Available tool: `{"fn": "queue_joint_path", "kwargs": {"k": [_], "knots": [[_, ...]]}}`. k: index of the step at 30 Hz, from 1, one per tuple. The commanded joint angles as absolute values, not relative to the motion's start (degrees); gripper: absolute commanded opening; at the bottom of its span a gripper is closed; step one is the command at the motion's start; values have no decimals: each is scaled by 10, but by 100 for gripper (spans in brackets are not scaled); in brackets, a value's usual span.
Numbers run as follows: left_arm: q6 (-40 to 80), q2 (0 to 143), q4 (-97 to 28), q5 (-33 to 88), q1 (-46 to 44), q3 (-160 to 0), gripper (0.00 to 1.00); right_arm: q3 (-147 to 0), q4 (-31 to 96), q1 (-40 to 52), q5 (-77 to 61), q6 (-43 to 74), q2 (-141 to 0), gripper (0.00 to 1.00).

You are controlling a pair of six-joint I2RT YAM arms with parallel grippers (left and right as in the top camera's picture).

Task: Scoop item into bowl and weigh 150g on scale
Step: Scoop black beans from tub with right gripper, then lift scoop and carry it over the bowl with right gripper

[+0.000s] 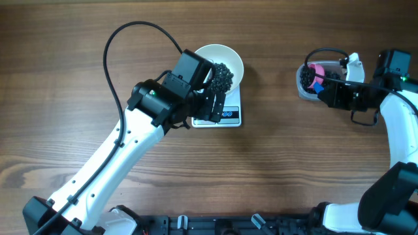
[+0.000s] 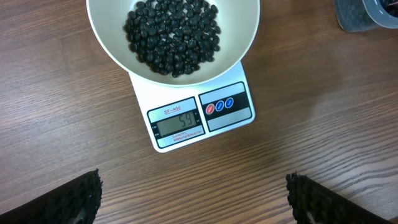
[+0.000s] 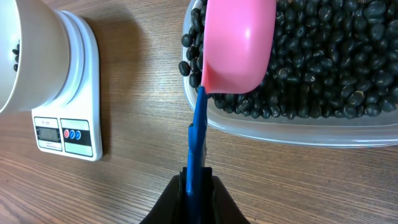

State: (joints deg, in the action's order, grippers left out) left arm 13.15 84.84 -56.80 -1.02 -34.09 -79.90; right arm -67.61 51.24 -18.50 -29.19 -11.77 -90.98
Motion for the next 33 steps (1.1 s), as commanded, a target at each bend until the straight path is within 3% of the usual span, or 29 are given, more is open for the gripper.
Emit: {"fn": "queue_joint_path", "kwargs": {"k": [1,13,33], "knots": [[124,841,-568,-16,-343,-808,100,-670,513,-192,-320,-116,-917,4],[124,841,-568,-16,-343,-808,100,-670,515,-240,-354,-116,-917,4],[124,841,-568,-16,-343,-808,100,-670,536,-334,-649,-114,-917,4]]}}
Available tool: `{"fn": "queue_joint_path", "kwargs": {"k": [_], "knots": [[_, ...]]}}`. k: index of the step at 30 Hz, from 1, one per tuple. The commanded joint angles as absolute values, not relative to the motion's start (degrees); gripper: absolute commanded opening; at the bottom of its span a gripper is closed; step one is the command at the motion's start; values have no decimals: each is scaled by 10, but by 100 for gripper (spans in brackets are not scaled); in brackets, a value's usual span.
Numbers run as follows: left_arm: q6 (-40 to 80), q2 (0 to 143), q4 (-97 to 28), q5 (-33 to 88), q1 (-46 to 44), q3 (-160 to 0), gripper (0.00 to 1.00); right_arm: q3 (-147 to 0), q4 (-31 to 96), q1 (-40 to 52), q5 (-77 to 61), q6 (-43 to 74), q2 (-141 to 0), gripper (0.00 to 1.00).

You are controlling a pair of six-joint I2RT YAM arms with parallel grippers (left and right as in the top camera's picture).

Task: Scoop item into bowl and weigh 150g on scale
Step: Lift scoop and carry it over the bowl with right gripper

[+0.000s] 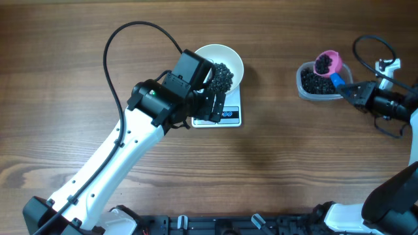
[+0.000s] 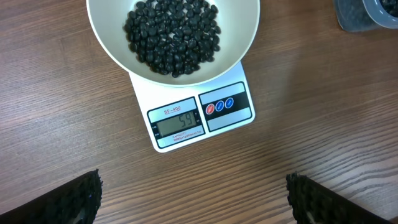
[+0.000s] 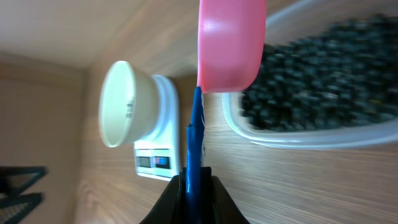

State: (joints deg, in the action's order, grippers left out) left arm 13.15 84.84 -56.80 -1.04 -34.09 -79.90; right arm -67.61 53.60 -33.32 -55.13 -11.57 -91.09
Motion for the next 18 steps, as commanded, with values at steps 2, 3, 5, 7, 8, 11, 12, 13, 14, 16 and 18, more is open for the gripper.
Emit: {"fn": "queue_joint_path", "kwargs": {"k": [2,3,5,7,8,11,12,13,14,16,18], "knots": [[124,841,-568,-16,-343,-808,100,-670,536,-334,-689,-104,-917,4],[124,841,-568,-16,-343,-808,100,-670,536,-334,-699,-102,-917,4],[124,841,-568,-16,-343,-808,100,-670,536,-333,-722,-95,-917,4],[124,841,-568,-16,-343,-808,100,-670,536,-333,-722,-69,-917,4],[124,841,-568,-16,-343,-808,100,-670,536,-333,-722,-67,-917,4],[124,841,-568,-16,-343,-808,100,-670,540,-325,-722,-58,-917,4],[124,841,-568,-16,-343,-808,100,-670,542,-318,-722,-58,-916,4],[124,841,-568,-16,-343,-808,100,-670,543,-310,-722,-58,-916,4],[124,841,-568,-16,-343,-808,100,-670,543,-300,-722,-58,-916,4],[124,841,-568,-16,-343,-808,100,-670,540,-276,-722,-58,-916,4],[124,841,-568,-16,-343,-808,100,-670,529,-248,-725,-34,-916,4]]}}
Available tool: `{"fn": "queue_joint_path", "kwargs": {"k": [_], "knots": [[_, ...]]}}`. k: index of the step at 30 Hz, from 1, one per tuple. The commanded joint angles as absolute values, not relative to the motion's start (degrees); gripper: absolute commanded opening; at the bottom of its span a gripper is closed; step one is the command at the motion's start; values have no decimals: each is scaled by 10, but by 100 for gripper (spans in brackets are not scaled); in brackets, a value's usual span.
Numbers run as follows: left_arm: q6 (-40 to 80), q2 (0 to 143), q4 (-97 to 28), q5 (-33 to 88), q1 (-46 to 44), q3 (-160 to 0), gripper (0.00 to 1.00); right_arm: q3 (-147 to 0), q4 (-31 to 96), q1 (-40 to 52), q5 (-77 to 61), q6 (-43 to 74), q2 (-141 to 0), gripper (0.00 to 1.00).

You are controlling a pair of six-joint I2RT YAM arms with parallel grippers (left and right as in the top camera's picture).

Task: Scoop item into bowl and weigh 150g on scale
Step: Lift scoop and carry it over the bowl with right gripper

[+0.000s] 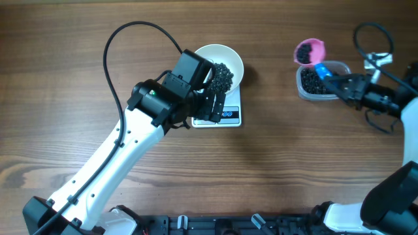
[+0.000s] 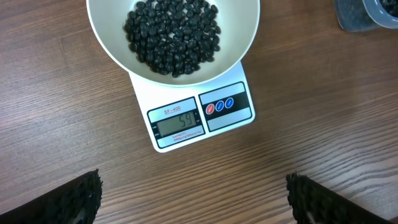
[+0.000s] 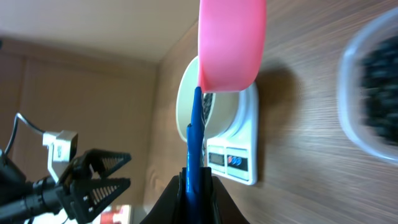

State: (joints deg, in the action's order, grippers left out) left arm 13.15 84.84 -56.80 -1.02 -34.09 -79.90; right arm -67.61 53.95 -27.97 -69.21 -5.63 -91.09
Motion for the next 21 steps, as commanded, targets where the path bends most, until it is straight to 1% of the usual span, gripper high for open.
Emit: {"fn": "queue_joint_path", "kwargs": {"k": [1,4,7,9,12,21], "knots": [[124,841,-568,-16,-343,-808,100,-670,520,-232,-742,-25,-916,4],[124,841,-568,-16,-343,-808,100,-670,485,-187,-799,-2,-916,4],[124,841,-568,-16,-343,-808,100,-670,429,-140,-790,53,-916,4],[124,841,-568,-16,-343,-808,100,-670,396,-113,-755,89,-916,4],[124,841,-568,-16,-343,-808,100,-670,371,-73,-668,121,-916,4],[124,841,-568,-16,-343,-808,100,-676,326,73,-480,105,-906,4]]}}
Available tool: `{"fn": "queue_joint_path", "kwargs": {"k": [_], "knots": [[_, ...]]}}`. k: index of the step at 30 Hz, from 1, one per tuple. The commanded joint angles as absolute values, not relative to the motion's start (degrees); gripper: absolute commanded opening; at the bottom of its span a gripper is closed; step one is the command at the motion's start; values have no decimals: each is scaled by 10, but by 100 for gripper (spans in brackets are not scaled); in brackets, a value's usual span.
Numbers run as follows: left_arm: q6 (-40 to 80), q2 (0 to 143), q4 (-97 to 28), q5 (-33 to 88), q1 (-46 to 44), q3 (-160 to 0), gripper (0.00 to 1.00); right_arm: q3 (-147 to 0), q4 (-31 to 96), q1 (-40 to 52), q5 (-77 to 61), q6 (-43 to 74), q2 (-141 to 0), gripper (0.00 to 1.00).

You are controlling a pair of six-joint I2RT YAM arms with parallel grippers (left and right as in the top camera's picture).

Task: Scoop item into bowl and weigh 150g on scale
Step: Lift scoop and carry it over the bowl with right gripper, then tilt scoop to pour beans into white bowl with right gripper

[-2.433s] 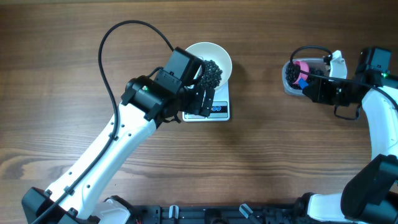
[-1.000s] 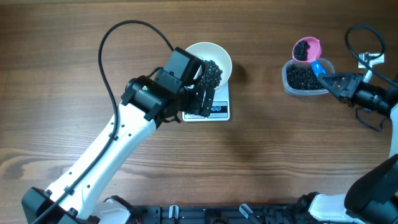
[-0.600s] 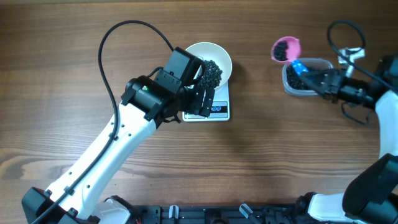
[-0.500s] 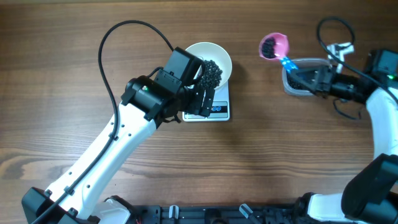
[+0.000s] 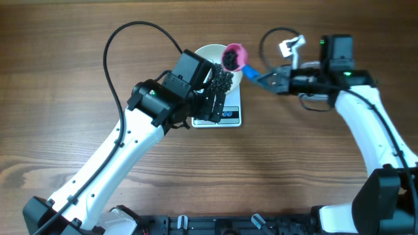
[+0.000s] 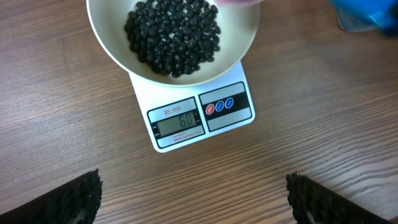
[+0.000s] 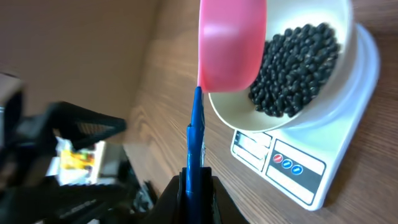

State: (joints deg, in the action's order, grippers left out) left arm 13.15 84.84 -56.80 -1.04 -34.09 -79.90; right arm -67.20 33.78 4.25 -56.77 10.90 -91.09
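A white bowl (image 6: 172,37) holding black beans stands on the white scale (image 6: 202,118), whose display reads 60. My left gripper (image 6: 194,202) hangs open just in front of the scale, nothing between its fingers. My right gripper (image 7: 196,186) is shut on the blue handle (image 7: 196,137) of a pink scoop (image 7: 232,43). The scoop (image 5: 233,57) hangs over the bowl's (image 5: 215,62) right rim, dark beans showing inside it. My right gripper (image 5: 261,76) is just right of the bowl.
The grey bean container's corner (image 6: 348,22) shows at the top right of the left wrist view, partly behind a blue blur. In the overhead view my right arm (image 5: 339,78) covers that spot. My left arm (image 5: 130,143) crosses the table's left half.
My right gripper moved left with the scoop, from beside the bean container to over the bowl's right rim. The scale reading changed from 59 to 60. The left arm has not moved.
The scoop was first tipped into the beans in the container, with the scale at 59. Then it was lifted, full, above the container, then held left of it. Now it is at the bowl and the scale reads 60. My left gripper stayed open by the scale throughout.
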Motion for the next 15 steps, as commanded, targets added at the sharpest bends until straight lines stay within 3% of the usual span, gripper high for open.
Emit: {"fn": "queue_joint_path", "kwargs": {"k": [1,8,15], "knots": [[124,841,-568,-16,-343,-808,100,-677,321,81,-460,104,-903,4],[124,841,-568,-16,-343,-808,100,-677,280,121,-413,43,-882,4],[124,841,-568,-16,-343,-808,100,-677,273,171,-265,-17,-859,4]]}}
